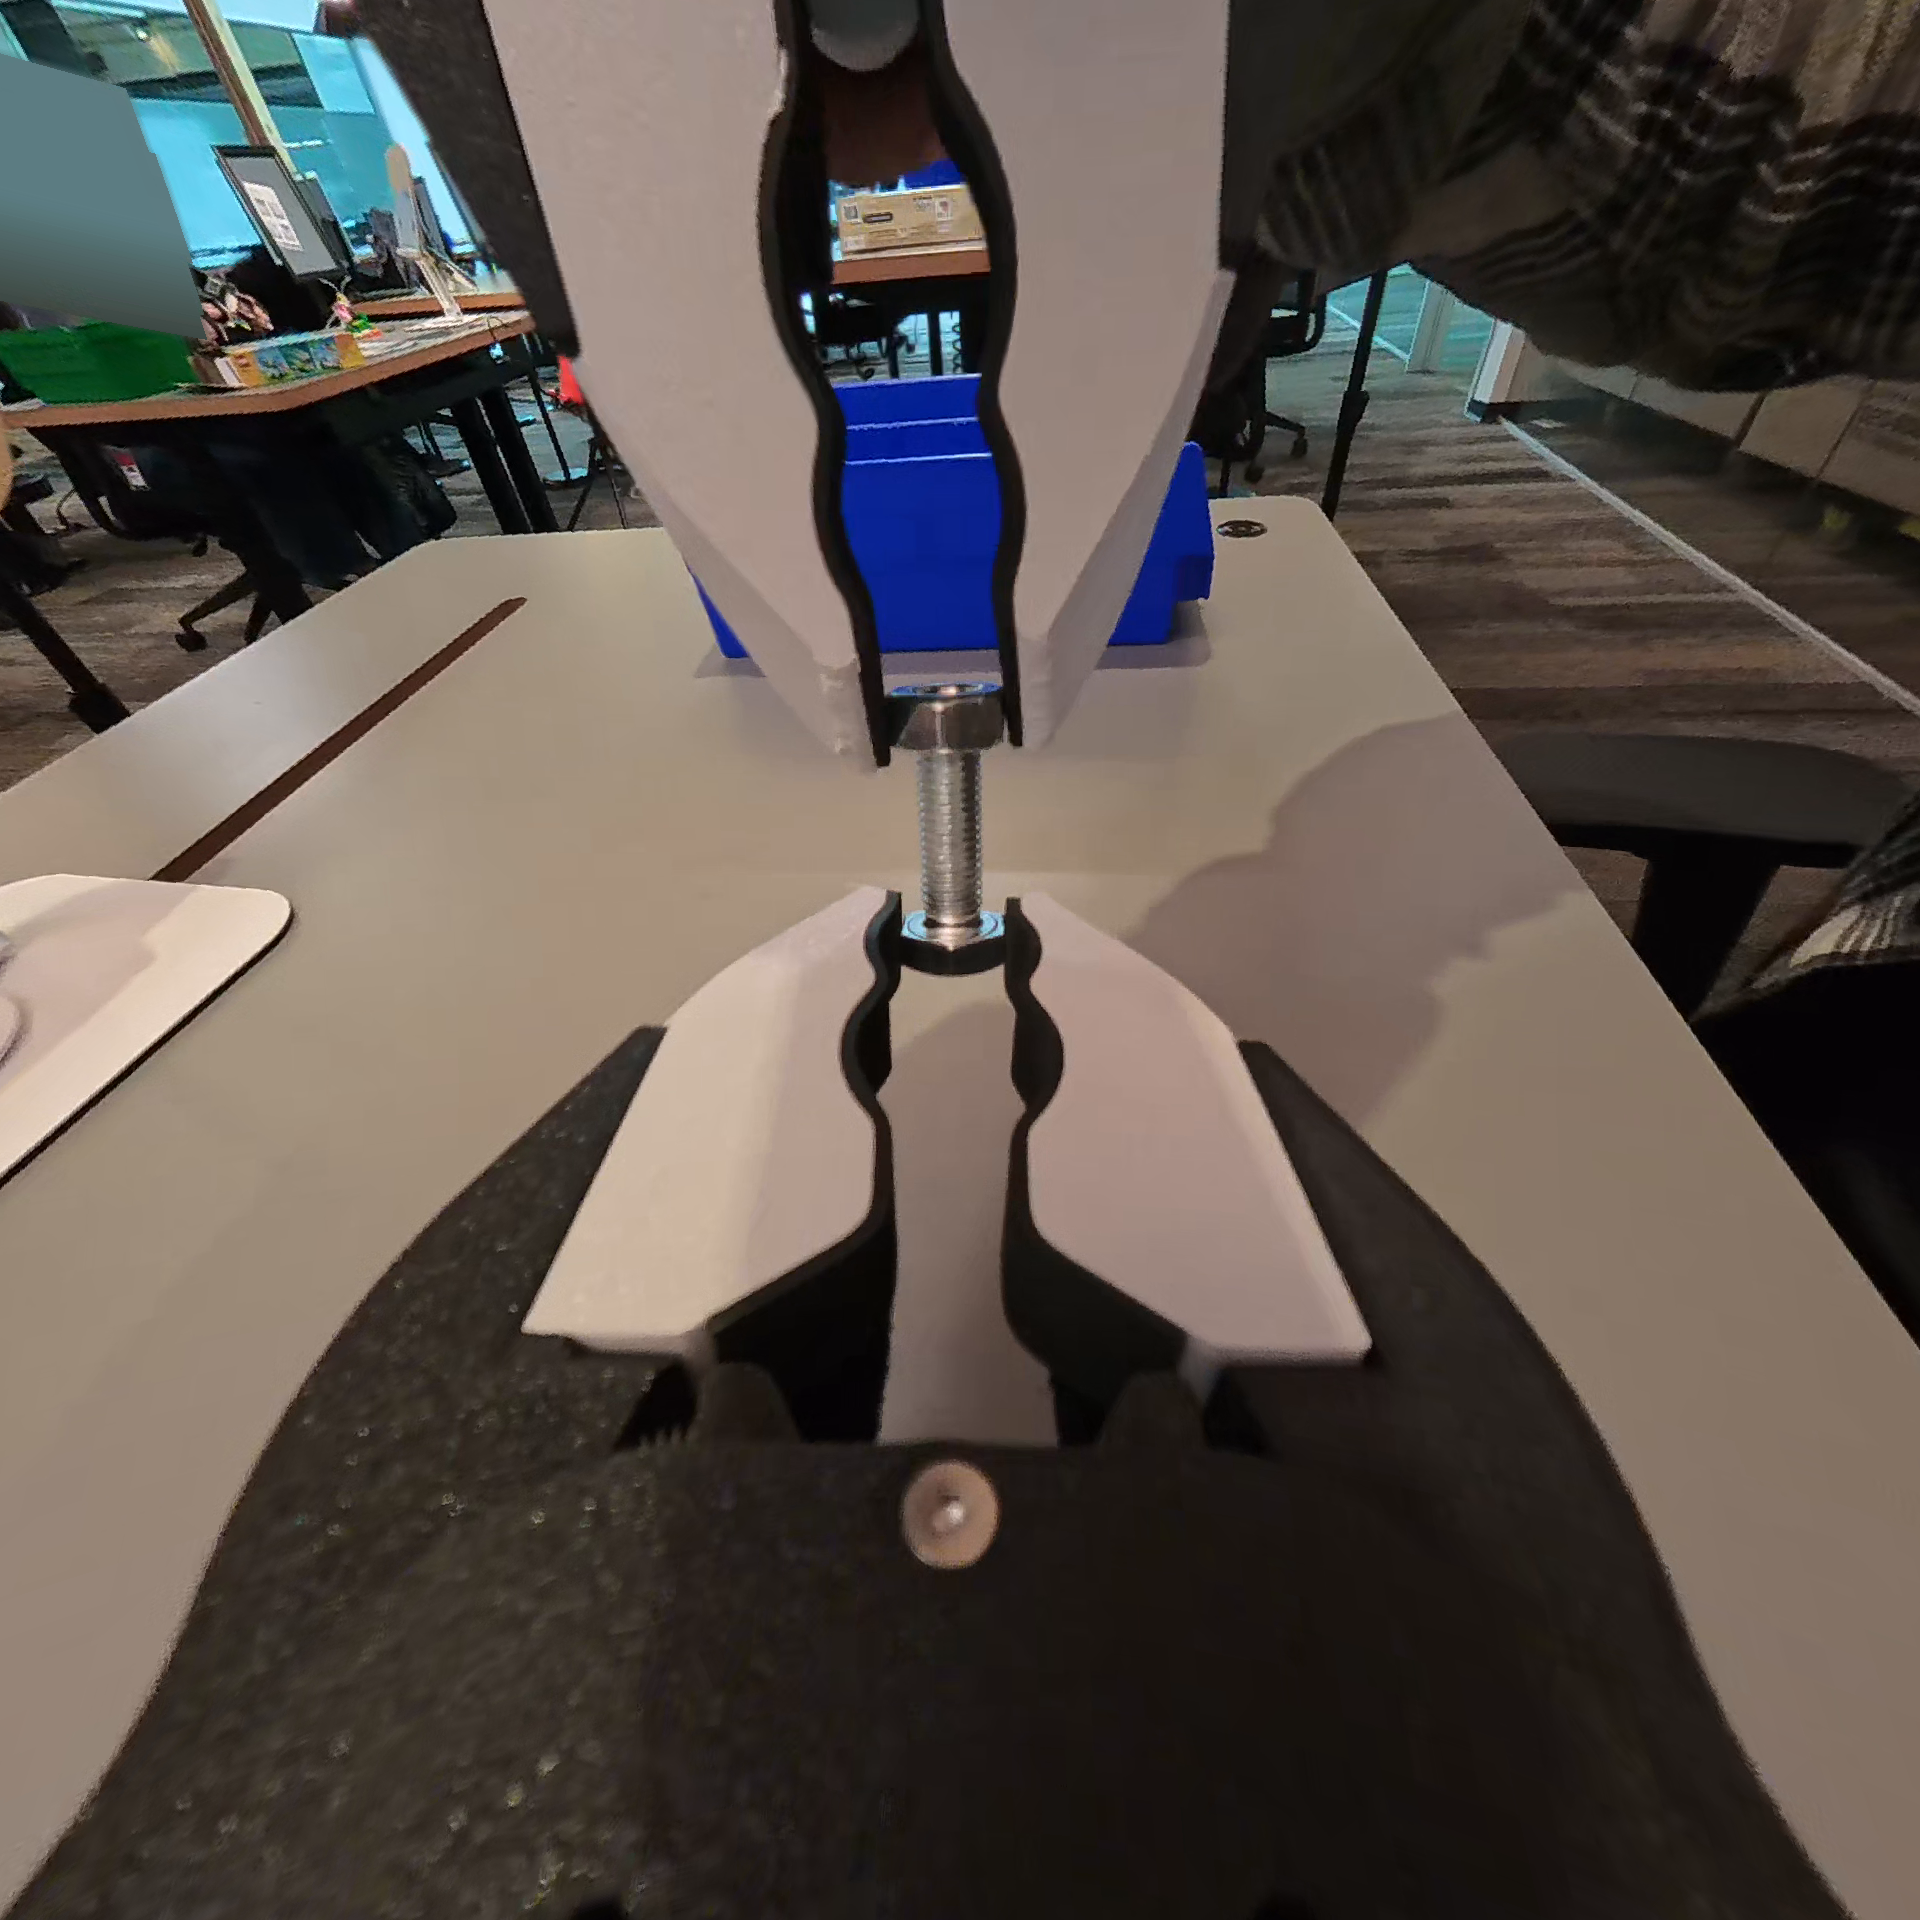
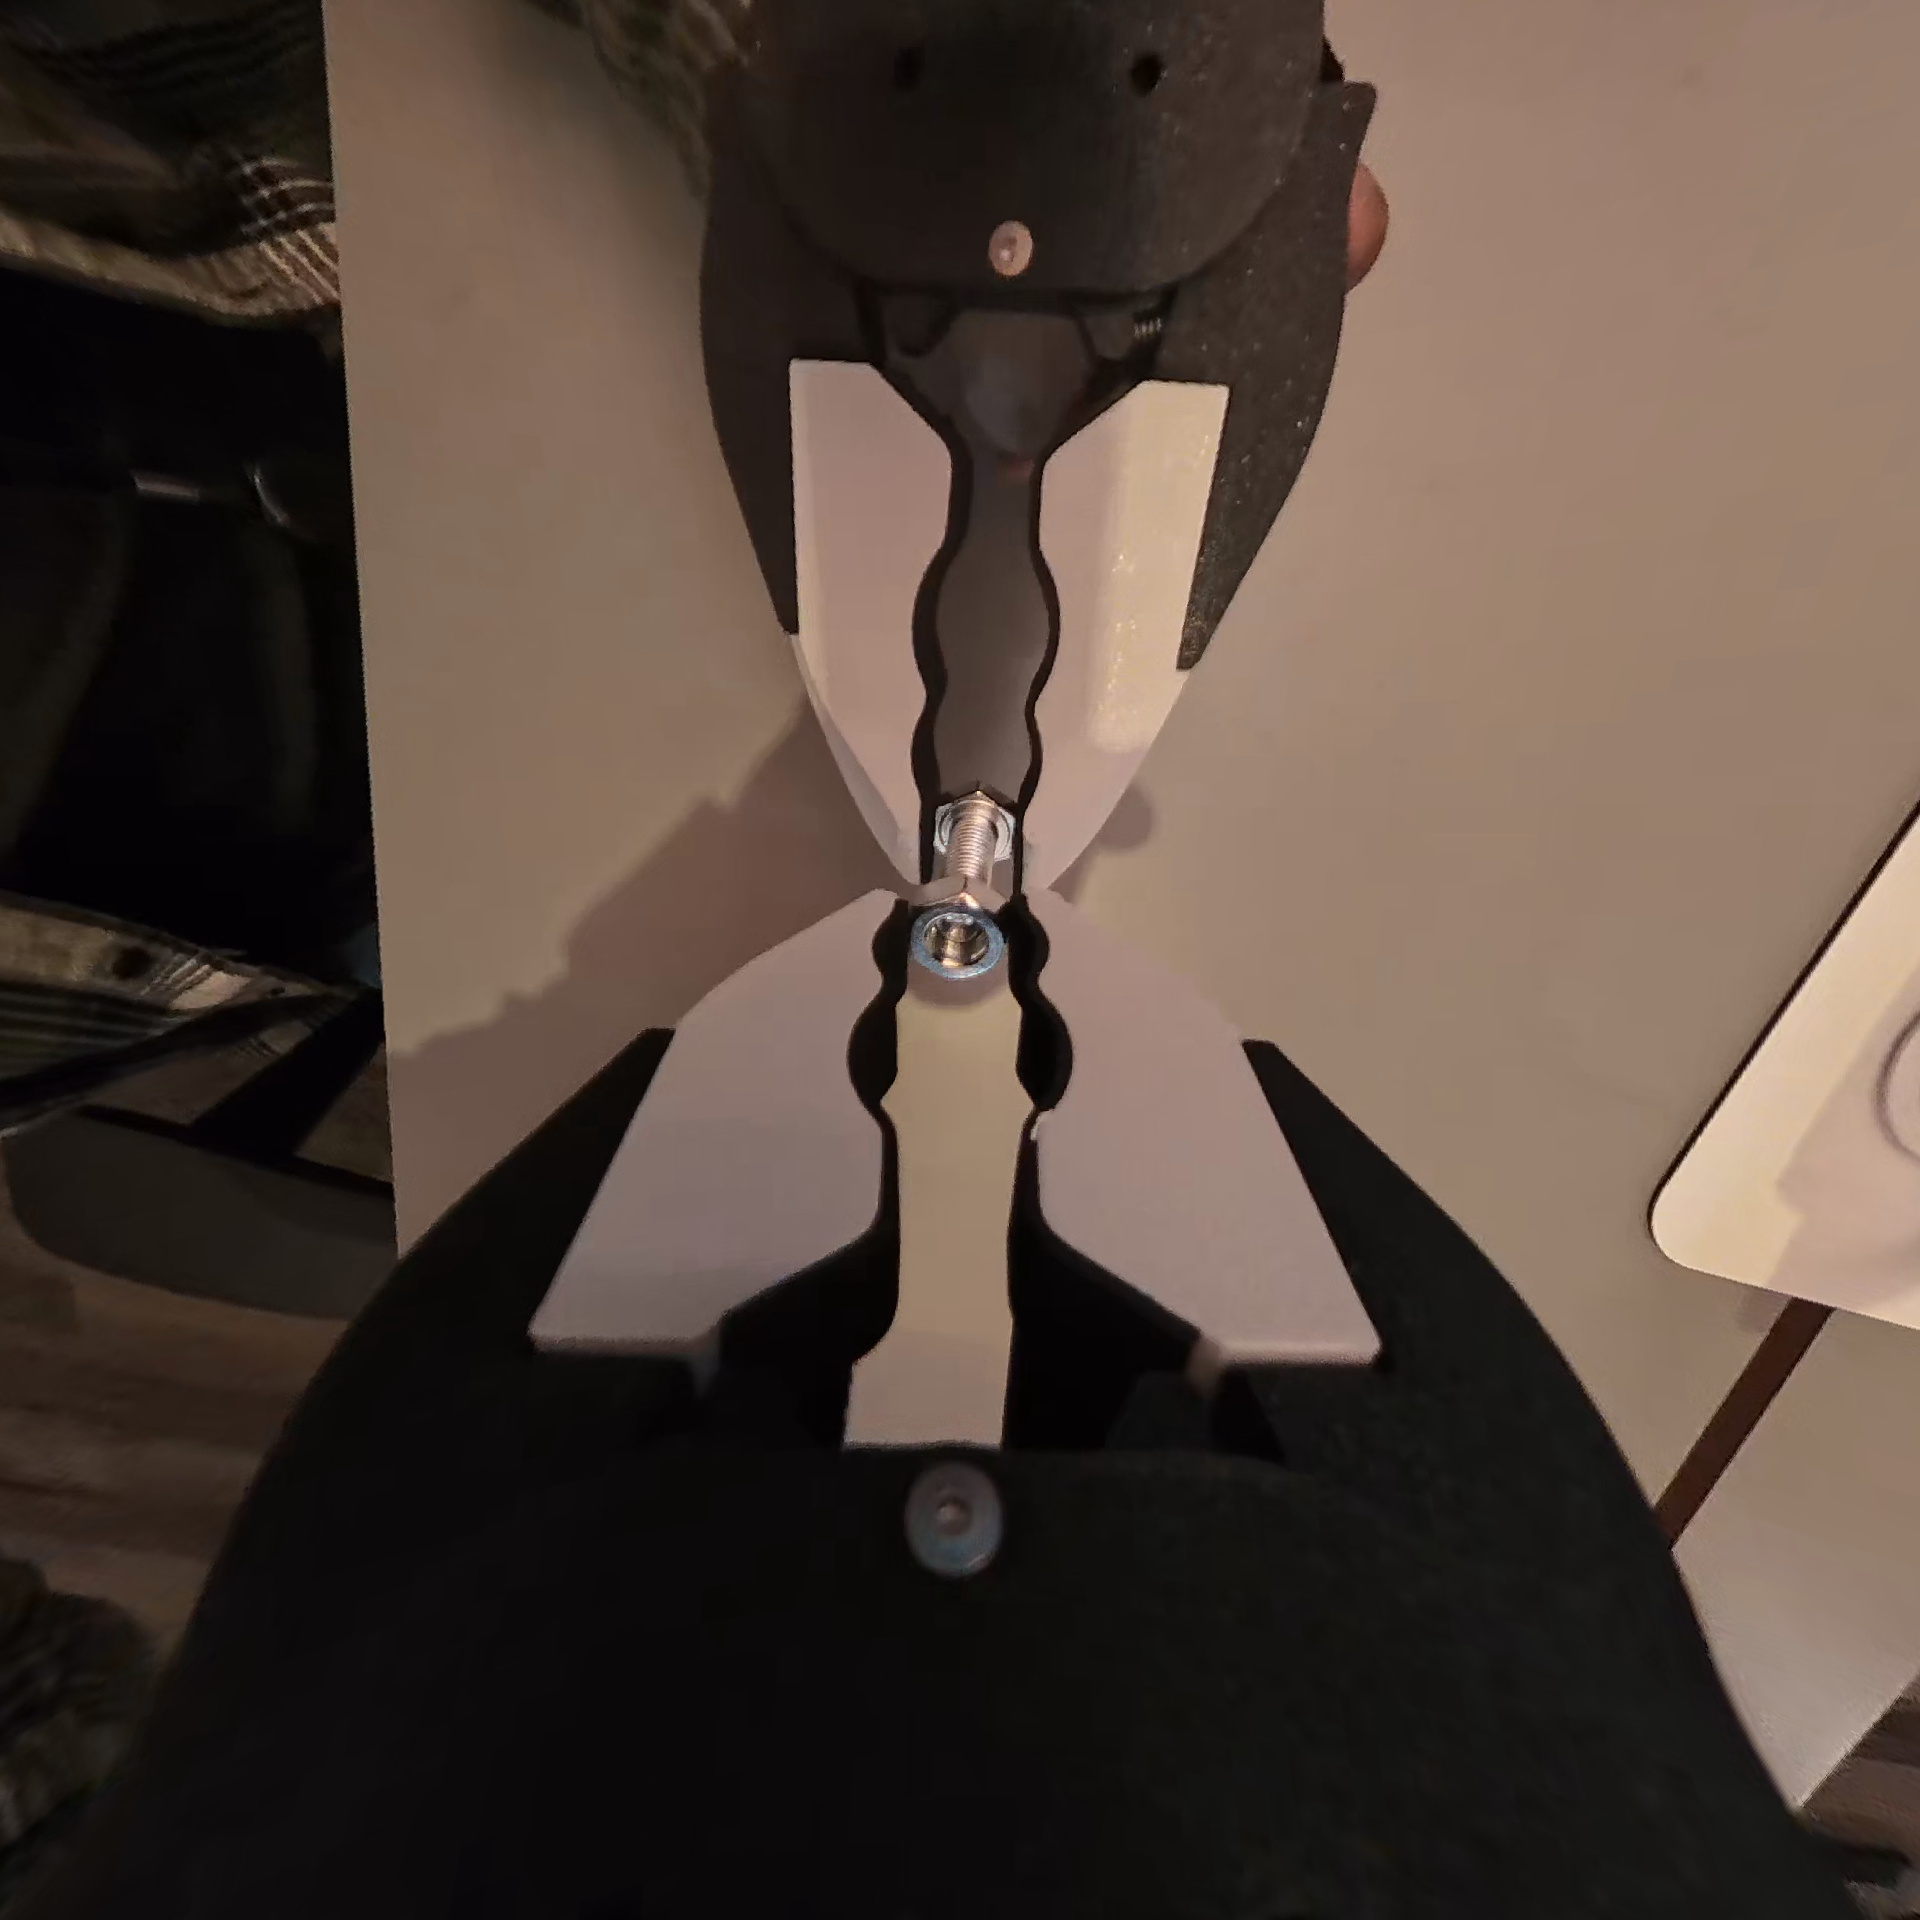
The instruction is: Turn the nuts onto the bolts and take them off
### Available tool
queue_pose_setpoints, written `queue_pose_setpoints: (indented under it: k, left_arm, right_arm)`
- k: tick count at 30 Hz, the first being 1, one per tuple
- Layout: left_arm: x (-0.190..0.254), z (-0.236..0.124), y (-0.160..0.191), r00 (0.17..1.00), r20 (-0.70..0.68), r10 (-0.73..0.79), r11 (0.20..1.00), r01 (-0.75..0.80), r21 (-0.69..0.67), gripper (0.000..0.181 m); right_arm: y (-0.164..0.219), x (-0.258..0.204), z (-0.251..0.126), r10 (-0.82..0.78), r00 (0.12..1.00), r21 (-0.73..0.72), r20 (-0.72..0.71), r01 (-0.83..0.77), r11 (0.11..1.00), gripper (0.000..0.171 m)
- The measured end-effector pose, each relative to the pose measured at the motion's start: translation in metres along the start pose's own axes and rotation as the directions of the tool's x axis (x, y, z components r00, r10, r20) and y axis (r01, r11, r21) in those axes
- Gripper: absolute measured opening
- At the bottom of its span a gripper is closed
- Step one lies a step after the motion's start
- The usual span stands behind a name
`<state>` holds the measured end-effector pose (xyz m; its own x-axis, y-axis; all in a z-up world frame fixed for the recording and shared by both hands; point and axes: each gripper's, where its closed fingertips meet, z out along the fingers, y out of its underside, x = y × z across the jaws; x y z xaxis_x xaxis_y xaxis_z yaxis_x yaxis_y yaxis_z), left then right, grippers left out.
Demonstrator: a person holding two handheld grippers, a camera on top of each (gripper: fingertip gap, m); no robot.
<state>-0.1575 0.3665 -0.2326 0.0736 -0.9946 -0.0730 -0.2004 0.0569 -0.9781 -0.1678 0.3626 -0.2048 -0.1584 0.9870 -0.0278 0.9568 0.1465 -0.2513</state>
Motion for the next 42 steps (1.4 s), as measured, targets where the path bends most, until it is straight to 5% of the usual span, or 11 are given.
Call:
queue_pose_setpoints:
  k: [11, 15, 17, 19, 22, 26, 31, 42]
  left_arm:
    - [0.0, -0.005, -0.009, 0.999, -0.028, -0.043, 0.996, 0.045, 0.073, 0.018]
    - [0.001, -0.007, -0.014, 0.998, -0.045, -0.052, 0.993, 0.057, 0.107, 0.018]
    - [0.001, -0.008, -0.015, 0.997, -0.054, -0.063, 0.99, 0.069, 0.123, 0.018]
    - [0.0, -0.011, -0.02, 0.995, -0.062, -0.078, 0.983, 0.087, 0.16, 0.018]
    - [-0.004, -0.017, -0.027, 0.991, -0.071, -0.11, 0.968, 0.123, 0.218, 0.018]
    - [-0.005, -0.021, -0.032, 0.984, -0.098, -0.148, 0.948, 0.17, 0.269, 0.018]
    - [0.001, -0.019, -0.035, 0.988, -0.103, -0.114, 0.951, 0.138, 0.275, 0.018]
    - [-0.003, -0.021, -0.036, 0.989, -0.079, -0.125, 0.949, 0.142, 0.282, 0.018]
  right_arm:
    - [-0.003, 0.002, -0.006, -0.038, 0.999, 0.027, -0.03, 0.039, 0.999, 0.034]
    - [-0.003, 0.013, -0.016, -0.024, 0.992, 0.084, -0.125, 0.035, 0.996, 0.066]
    - [-0.008, 0.016, -0.026, 0.022, 0.986, 0.227, -0.163, 0.016, 0.974, 0.083]
    - [-0.021, 0.01, -0.037, 0.072, 0.989, 0.48, -0.131, 0.0, 0.877, 0.099]
    - [-0.034, -0.004, -0.055, 0.097, 0.99, 0.779, -0.1, 0.017, 0.626, 0.096]
    - [-0.042, -0.017, -0.068, 0.145, 0.983, 0.935, -0.113, 0.056, 0.35, 0.093]
    - [-0.046, -0.013, -0.039, 0.195, 0.976, 0.92, -0.096, 0.013, 0.392, 0.108]
    - [-0.053, -0.03, -0.024, 0.157, 0.98, 0.884, -0.123, 0.036, 0.466, 0.109]
